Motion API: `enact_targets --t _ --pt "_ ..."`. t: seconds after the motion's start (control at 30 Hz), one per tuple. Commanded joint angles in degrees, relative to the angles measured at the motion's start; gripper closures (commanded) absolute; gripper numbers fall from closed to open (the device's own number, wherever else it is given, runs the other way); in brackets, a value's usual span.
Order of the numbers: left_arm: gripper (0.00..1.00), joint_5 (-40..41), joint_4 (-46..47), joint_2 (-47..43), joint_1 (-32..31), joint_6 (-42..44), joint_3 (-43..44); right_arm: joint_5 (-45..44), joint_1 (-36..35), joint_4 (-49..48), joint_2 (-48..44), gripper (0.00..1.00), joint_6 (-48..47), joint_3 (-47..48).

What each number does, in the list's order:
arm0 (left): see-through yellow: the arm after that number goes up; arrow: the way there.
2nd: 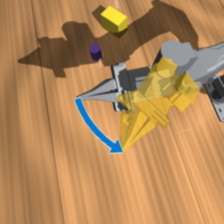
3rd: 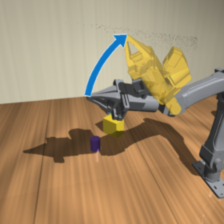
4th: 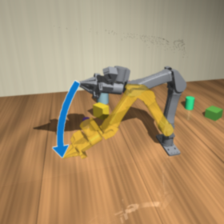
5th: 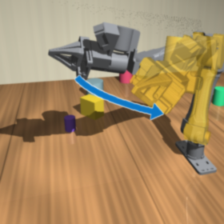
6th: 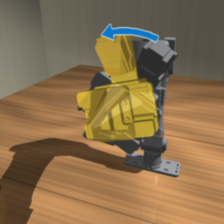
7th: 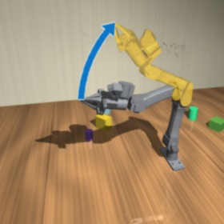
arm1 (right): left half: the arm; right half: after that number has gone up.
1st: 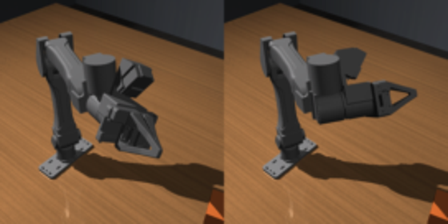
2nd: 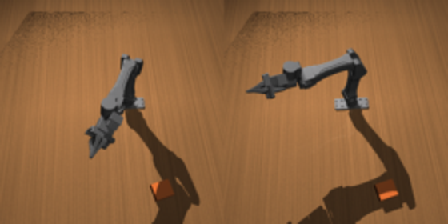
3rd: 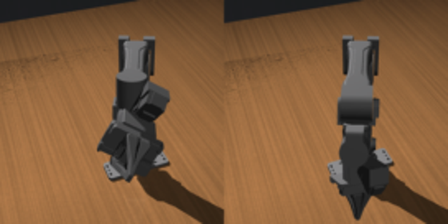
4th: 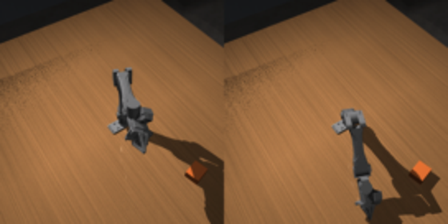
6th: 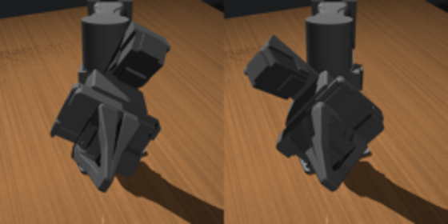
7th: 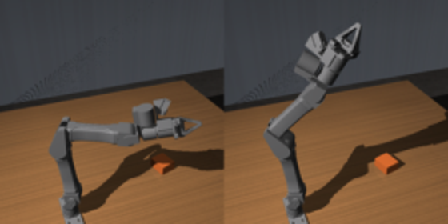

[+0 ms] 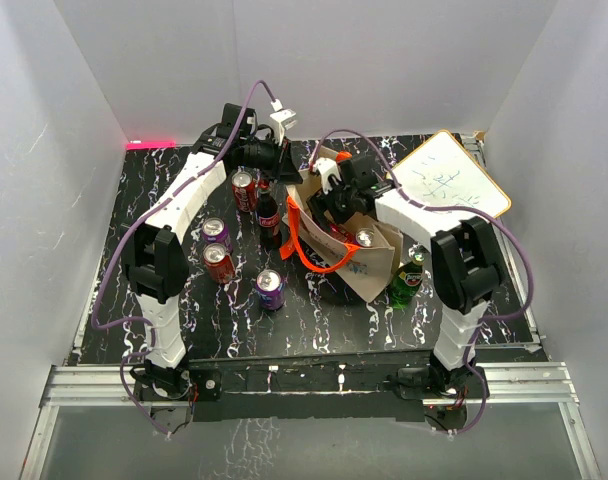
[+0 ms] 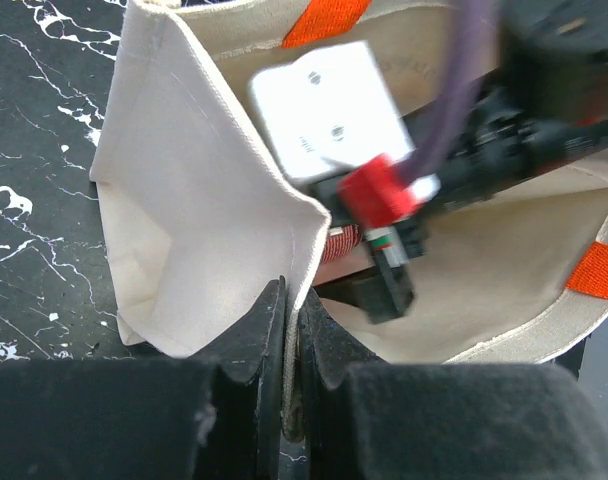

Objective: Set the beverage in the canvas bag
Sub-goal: Pick up the drink from the canvas bag, then place the drink in the canvas bag.

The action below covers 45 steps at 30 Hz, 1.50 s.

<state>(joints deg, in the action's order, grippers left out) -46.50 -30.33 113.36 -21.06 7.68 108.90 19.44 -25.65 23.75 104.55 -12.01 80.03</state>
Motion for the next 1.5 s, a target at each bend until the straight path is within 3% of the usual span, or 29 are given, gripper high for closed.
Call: enact_targets --t 0.0,0.3,0.37,0.5,0.6,0.9,1.07,1.27,1.47 --pt "1.0 -1.93 0.94 -3.75 0.56 -1.2 -0.16 -1.24 -0.76 -6.1 4.67 0.19 -1.5 -1.19" --pt "1.0 -1.68 1.49 -3.24 1.04 -2.01 -0.12 -4.41 -1.1 -6.17 10.42 0.17 -4.18 -6.82" --pt "1.0 -1.29 1.5 -3.16 1.14 -1.89 -0.1 -4.07 -1.09 -4.93 10.28 0.3 -3.57 -5.91" --pt "1.0 -0.8 1.95 -3.17 1.23 -2.04 0.06 -0.59 -0.77 -1.62 7.97 0.69 -2.07 0.55" --pt "1.0 -0.65 2.96 -3.18 1.33 -2.23 0.17 1.82 -0.74 0.06 5.51 0.9 -1.45 5.45" --pt "0.99 -0.94 2.95 -2.78 1.28 -1.02 1.66 2.32 -0.15 6.02 -1.28 0.92 -0.41 16.25" --pt "0.79 -1.75 4.28 -3.52 1.25 -2.33 2.2 1.43 0.61 9.24 -5.04 0.92 -0.67 18.9" --pt "0.36 -1.75 7.2 -4.64 1.27 -6.73 3.98 0.62 0.92 12.35 -10.42 0.92 -1.85 20.32" --pt "0.04 -4.39 14.69 -7.76 1.34 -14.67 4.08 -1.91 1.02 12.52 -13.18 0.92 -1.88 23.31"
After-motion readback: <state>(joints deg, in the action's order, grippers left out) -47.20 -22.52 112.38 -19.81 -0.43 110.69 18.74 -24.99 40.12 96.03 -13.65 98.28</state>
